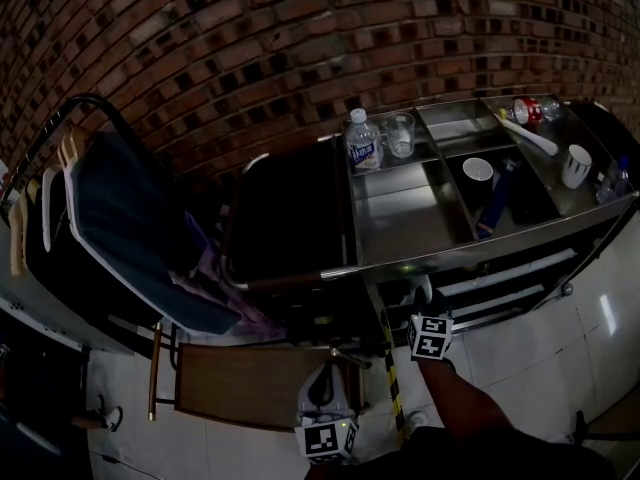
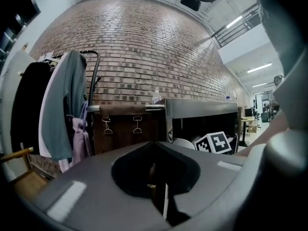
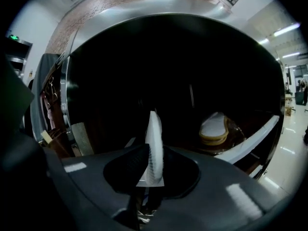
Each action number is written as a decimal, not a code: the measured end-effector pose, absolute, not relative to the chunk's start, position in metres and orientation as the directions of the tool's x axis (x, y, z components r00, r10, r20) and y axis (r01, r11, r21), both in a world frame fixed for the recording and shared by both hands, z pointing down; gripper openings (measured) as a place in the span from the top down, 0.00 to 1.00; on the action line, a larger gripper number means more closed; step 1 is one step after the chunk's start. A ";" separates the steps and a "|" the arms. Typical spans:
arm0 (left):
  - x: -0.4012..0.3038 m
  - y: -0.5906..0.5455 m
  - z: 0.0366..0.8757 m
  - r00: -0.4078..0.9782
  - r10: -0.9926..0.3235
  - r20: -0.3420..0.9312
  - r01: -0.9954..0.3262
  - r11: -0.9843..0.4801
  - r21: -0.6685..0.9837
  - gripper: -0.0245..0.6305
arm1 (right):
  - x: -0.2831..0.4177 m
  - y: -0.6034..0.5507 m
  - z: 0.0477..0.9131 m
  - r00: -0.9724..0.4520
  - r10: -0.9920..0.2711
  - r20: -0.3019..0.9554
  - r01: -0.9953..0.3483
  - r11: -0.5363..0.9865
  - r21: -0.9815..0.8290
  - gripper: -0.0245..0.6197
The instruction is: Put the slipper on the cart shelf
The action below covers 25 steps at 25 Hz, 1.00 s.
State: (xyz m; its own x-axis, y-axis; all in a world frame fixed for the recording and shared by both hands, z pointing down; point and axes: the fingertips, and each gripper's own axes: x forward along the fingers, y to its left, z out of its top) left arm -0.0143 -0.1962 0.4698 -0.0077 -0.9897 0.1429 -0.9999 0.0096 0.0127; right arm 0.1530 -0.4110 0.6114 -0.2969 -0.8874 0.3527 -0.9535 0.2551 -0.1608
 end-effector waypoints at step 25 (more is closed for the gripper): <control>-0.008 -0.192 0.484 0.027 -0.984 0.176 -0.998 -0.017 0.055 0.94 | 0.167 -0.446 0.640 -0.135 -0.883 0.450 -0.961 0.227 0.158 0.45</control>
State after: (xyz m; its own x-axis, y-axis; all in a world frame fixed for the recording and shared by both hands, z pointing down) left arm -0.0080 -0.1919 0.4841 0.0268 -0.9840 0.1762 -0.9984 -0.0174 0.0547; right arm 0.1669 -0.4463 0.6396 -0.1347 -0.8828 0.4500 -0.9610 0.2271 0.1578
